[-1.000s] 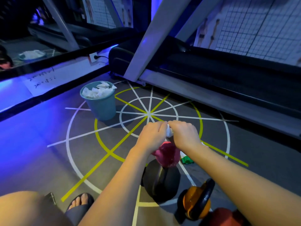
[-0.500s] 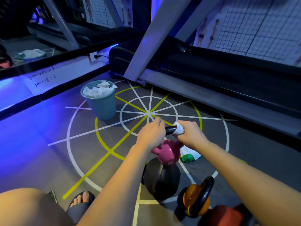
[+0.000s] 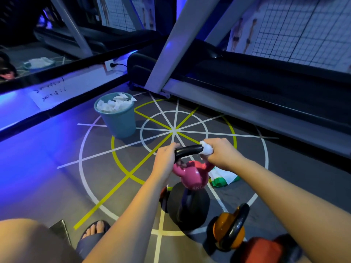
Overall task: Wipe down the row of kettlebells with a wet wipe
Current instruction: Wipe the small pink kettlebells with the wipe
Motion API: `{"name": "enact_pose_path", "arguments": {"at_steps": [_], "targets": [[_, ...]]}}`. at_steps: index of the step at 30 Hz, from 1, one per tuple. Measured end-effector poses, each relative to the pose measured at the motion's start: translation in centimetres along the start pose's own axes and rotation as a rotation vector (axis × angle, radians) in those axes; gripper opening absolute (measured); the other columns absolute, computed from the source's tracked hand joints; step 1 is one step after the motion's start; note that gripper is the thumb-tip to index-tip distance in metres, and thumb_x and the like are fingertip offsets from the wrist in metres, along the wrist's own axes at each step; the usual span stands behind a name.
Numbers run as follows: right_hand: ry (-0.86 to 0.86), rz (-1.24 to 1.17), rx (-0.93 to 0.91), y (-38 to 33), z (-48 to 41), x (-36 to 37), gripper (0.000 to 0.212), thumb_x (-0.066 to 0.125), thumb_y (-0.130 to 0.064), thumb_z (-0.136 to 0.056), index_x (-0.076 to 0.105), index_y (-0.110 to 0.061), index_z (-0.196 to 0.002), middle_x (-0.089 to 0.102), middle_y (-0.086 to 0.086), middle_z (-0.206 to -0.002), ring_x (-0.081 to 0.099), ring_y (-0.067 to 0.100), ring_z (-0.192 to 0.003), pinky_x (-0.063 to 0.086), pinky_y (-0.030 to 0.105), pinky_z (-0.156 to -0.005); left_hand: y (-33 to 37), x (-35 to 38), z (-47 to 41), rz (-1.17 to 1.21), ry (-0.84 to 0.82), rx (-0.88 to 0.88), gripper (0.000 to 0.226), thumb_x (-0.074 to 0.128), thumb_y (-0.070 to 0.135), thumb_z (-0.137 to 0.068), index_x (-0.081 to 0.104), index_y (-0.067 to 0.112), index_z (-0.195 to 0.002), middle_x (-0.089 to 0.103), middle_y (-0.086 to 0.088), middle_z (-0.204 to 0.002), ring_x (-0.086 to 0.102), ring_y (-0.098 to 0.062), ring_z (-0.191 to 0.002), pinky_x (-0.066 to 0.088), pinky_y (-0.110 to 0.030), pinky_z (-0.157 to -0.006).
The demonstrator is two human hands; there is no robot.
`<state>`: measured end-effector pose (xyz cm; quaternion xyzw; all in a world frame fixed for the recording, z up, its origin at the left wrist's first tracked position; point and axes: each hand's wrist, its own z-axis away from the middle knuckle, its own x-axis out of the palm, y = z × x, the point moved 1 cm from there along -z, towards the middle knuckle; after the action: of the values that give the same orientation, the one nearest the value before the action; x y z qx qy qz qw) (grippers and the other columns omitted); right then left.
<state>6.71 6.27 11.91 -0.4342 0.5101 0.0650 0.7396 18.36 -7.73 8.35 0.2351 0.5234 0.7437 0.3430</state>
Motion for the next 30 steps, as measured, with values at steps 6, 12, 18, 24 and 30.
{"name": "enact_pose_path", "arguments": {"at_steps": [6,12,18,24,30], "targets": [[-0.040,0.647,-0.193,-4.6,0.5,1.3,0.010,0.059,-0.026,-0.088,0.058,-0.027,-0.098,0.058,-0.001,-0.087,0.063,0.029,-0.090,0.041,0.033,-0.067,-0.6,2.3,0.2,-0.031,0.041,0.166,0.033,0.042,0.056,-0.084,0.048,0.031,-0.063,0.048,-0.005,-0.075,0.047,-0.026,-0.076,0.037,-0.042,-0.072],[-0.102,0.610,-0.061,-3.9,0.4,0.2,0.016,0.061,-0.028,-0.086,0.060,-0.025,-0.102,0.059,0.000,-0.093,0.061,0.029,-0.088,0.042,0.034,-0.069,-1.3,2.2,-1.1,0.084,0.098,0.120,0.061,0.037,0.090,-0.077,0.057,0.032,-0.074,0.062,-0.012,-0.088,0.062,-0.036,-0.087,0.048,-0.051,-0.084],[-0.048,0.625,-0.102,-4.5,1.0,1.1,0.019,0.059,-0.020,-0.085,0.057,-0.024,-0.104,0.064,0.004,-0.103,0.063,0.031,-0.094,0.042,0.033,-0.067,-0.9,3.0,-0.4,0.017,0.085,0.216,0.054,0.027,0.078,-0.093,0.054,0.034,-0.080,0.058,0.001,-0.082,0.055,-0.020,-0.079,0.042,-0.039,-0.075],[-0.277,0.191,-0.201,-2.7,1.5,-1.2,0.120,0.090,-0.045,-0.061,0.015,-0.041,-0.155,0.012,-0.013,-0.163,0.023,0.004,-0.144,0.033,0.031,-0.112,-1.7,1.8,-1.0,0.097,0.094,0.133,0.067,0.036,0.093,-0.076,0.056,0.029,-0.076,0.061,-0.004,-0.083,0.059,-0.025,-0.085,0.048,-0.054,-0.095],[-0.210,0.195,0.028,0.5,2.1,-2.2,0.022,0.078,-0.025,-0.073,0.065,-0.027,-0.090,0.069,-0.004,-0.088,0.067,0.017,-0.086,0.049,0.020,-0.065,-0.8,1.5,-0.5,-0.012,0.028,0.121,0.057,0.034,0.077,-0.092,0.056,0.025,-0.082,0.060,0.002,-0.084,0.057,-0.023,-0.088,0.045,-0.043,-0.088]]}}
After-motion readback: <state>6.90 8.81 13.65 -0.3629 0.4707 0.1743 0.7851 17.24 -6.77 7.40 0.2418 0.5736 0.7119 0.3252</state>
